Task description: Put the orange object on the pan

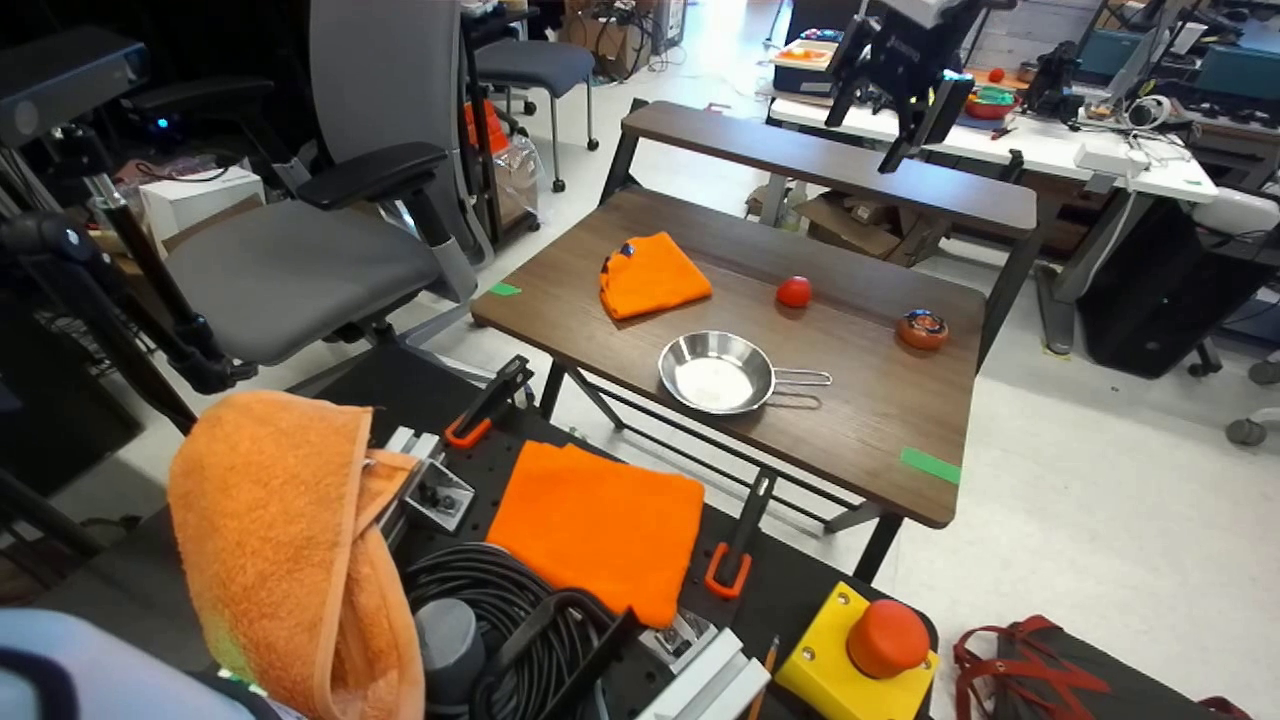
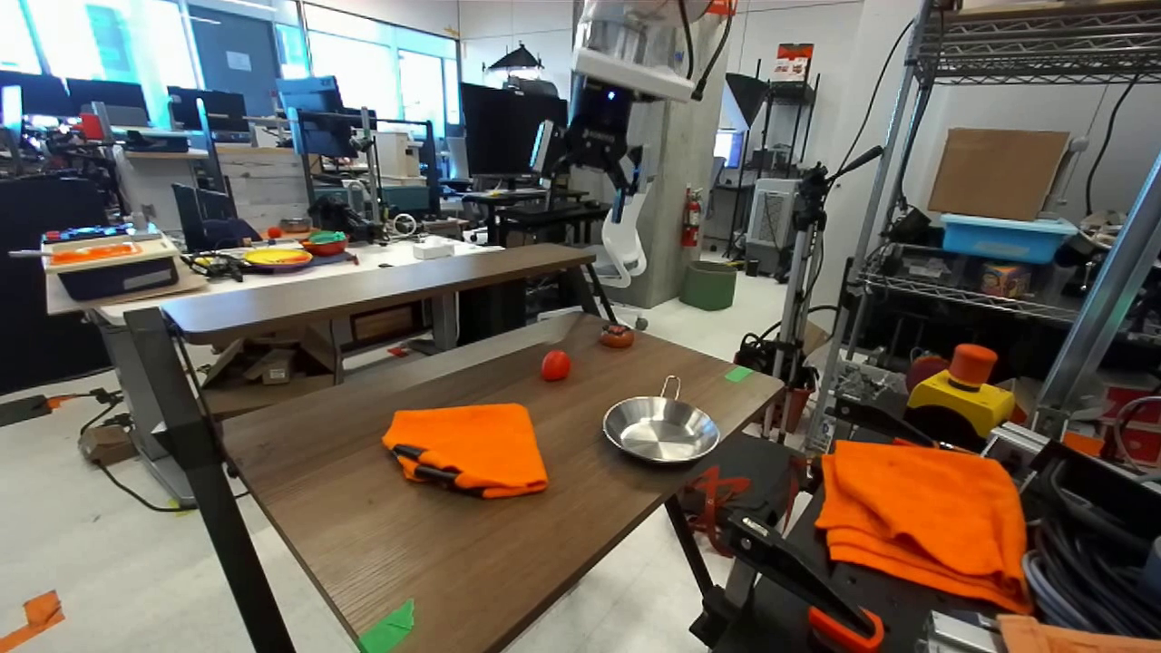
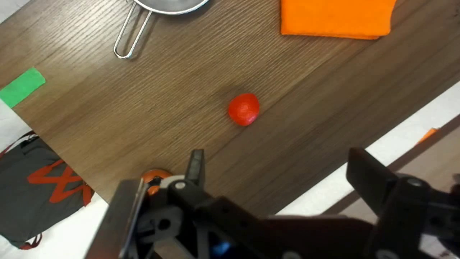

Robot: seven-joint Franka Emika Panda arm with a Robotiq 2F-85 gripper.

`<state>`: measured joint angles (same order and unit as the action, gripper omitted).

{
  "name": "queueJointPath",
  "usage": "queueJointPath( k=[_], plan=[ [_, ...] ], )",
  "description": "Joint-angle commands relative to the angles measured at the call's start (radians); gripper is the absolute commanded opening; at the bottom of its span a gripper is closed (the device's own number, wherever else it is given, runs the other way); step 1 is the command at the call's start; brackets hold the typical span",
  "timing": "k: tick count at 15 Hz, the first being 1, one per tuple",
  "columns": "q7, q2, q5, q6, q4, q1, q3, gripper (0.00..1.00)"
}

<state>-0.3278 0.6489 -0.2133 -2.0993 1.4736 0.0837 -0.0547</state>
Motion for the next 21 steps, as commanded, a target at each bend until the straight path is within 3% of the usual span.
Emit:
queueJointPath(
  k=[1,11,21],
  plan=[
    [-0.076,0.181,0.038,0.076,-0.191,-0.028,-0.024,1.00],
    [-0.206,0.496,0.078,0.219,-0.529,-0.058,-0.047,1.00],
    [-0.295,0.683,0.136,0.327,-0.773,-0.061,-0.061,1.00]
  ],
)
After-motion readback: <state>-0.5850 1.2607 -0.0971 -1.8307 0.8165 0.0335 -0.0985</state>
